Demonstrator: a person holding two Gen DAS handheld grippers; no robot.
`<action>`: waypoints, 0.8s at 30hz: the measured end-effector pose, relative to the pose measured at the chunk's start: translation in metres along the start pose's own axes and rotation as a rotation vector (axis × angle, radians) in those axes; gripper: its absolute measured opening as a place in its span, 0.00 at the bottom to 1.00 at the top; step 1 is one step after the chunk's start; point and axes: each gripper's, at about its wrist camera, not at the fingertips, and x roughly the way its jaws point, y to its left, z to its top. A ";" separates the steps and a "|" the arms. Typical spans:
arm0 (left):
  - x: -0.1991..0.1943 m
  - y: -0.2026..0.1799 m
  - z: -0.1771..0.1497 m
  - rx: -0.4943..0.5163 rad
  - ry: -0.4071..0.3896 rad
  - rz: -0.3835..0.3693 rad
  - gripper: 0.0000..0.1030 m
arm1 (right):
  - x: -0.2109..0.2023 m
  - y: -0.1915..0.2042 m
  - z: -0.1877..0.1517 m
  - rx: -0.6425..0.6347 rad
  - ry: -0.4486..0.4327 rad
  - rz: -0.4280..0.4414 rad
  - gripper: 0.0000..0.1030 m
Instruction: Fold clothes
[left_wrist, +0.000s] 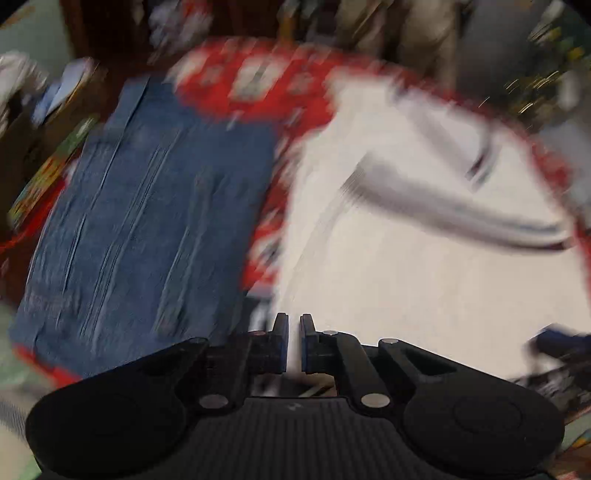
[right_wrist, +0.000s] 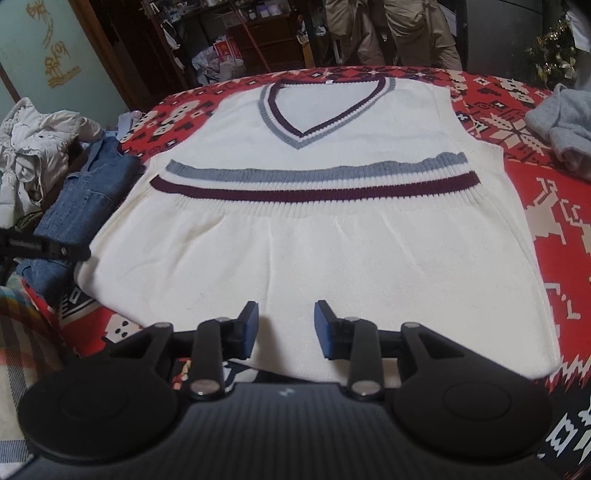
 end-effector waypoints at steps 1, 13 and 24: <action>0.002 0.003 0.000 -0.018 0.019 0.002 0.12 | -0.002 0.000 -0.001 -0.001 -0.003 -0.008 0.41; -0.044 -0.045 0.017 -0.005 -0.162 -0.227 0.47 | -0.038 0.019 0.008 -0.063 -0.147 -0.188 0.99; -0.046 -0.091 0.027 0.204 -0.189 -0.172 0.60 | -0.040 -0.005 0.030 0.000 -0.117 -0.396 0.99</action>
